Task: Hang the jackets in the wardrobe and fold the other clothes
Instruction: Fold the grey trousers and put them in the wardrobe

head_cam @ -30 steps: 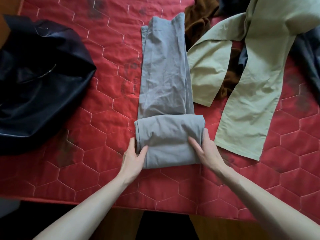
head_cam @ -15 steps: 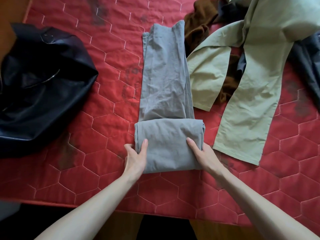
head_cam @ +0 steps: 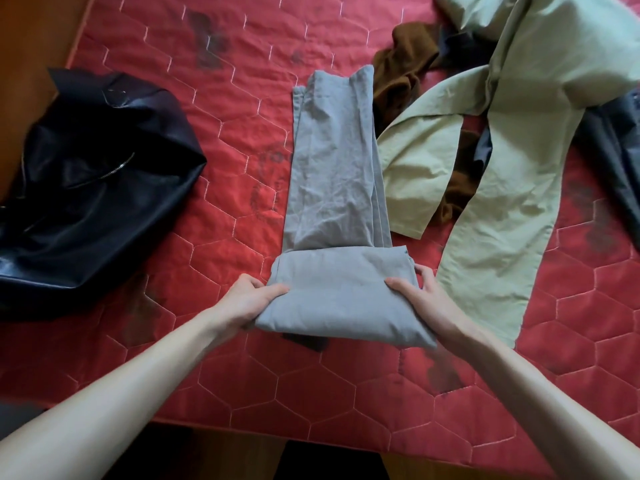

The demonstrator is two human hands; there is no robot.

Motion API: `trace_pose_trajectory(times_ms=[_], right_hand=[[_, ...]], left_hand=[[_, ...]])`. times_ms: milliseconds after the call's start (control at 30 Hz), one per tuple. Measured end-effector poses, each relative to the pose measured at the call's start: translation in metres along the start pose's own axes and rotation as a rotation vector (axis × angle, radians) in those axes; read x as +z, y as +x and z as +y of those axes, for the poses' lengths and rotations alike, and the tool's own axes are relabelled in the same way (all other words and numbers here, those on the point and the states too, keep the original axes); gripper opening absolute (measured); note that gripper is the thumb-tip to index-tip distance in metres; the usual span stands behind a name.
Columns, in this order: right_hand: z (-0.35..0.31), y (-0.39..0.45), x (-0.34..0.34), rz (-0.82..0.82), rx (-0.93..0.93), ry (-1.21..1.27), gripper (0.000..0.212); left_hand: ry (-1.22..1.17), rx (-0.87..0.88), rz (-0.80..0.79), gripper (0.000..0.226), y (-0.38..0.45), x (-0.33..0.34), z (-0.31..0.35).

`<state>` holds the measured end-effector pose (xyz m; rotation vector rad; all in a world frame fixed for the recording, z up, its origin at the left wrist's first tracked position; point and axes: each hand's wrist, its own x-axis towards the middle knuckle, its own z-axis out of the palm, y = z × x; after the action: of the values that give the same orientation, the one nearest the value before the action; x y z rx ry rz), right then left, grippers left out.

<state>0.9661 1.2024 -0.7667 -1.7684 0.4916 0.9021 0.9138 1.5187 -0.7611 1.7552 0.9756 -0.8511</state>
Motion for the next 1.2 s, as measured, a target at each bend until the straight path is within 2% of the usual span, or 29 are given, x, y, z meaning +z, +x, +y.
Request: trace_pose_trajectory(times_ms=[100,167,200,267,333,400,467,500,567,633,667,733,800,900,1067,1200], right_hand=[[-0.027,0.007,-0.002,0.031,0.071,0.087,0.057],[-0.046,0.01,-0.005,0.003,0.095,0.166,0.042],[-0.054,0.01,-0.007,-0.019,0.092,0.198,0.041],[-0.066,0.011,-0.01,-0.021,0.066,0.251,0.045],[-0.079,0.015,-0.008,-0.003,0.044,0.273,0.058],[-0.09,0.02,-0.004,-0.026,0.017,0.273,0.083],[-0.097,0.028,-0.001,-0.037,-0.076,0.217,0.107],[-0.098,0.032,-0.003,-0.007,-0.155,0.161,0.108],[-0.097,0.038,-0.002,0.092,-0.376,-0.069,0.08],[-0.09,0.049,0.0,0.199,-0.522,-0.369,0.047],[-0.089,0.056,0.003,0.254,-0.544,-0.439,0.043],[-0.093,0.07,0.012,0.321,-0.505,-0.383,0.044],[-0.101,0.083,0.025,0.313,-0.389,-0.252,0.047],[-0.109,0.094,0.037,0.382,-0.255,-0.196,0.046],[-0.117,0.102,0.038,0.441,-0.04,-0.343,0.067],[-0.13,0.1,0.032,0.405,0.004,-0.358,0.071]], left_hand=[[-0.206,-0.01,-0.061,0.029,-0.001,-0.013,0.017],[-0.309,-0.012,-0.071,0.008,-0.003,-0.019,0.03],[-0.366,-0.006,-0.065,0.006,-0.005,-0.02,0.037],[-0.533,0.013,-0.037,0.024,-0.005,-0.023,0.049],[-0.742,0.054,-0.03,0.032,-0.001,-0.025,0.06],[-0.909,0.098,-0.055,0.051,0.007,-0.027,0.066],[-0.981,0.157,-0.014,0.065,0.017,-0.025,0.072],[-0.981,0.184,0.019,0.067,0.025,-0.023,0.075],[-0.922,0.223,0.088,0.066,0.038,-0.021,0.083],[-0.742,0.318,0.143,0.064,0.053,-0.02,0.085],[-0.574,0.382,0.172,0.063,0.059,-0.02,0.085],[-0.224,0.437,0.241,0.062,0.073,-0.016,0.082],[-0.102,0.369,0.239,0.055,0.085,-0.013,0.085],[-0.152,0.211,0.116,0.066,0.099,-0.005,0.089],[-0.084,0.172,0.14,0.071,0.11,-0.008,0.105],[-0.286,0.03,-0.144,0.075,0.112,-0.026,0.112]])
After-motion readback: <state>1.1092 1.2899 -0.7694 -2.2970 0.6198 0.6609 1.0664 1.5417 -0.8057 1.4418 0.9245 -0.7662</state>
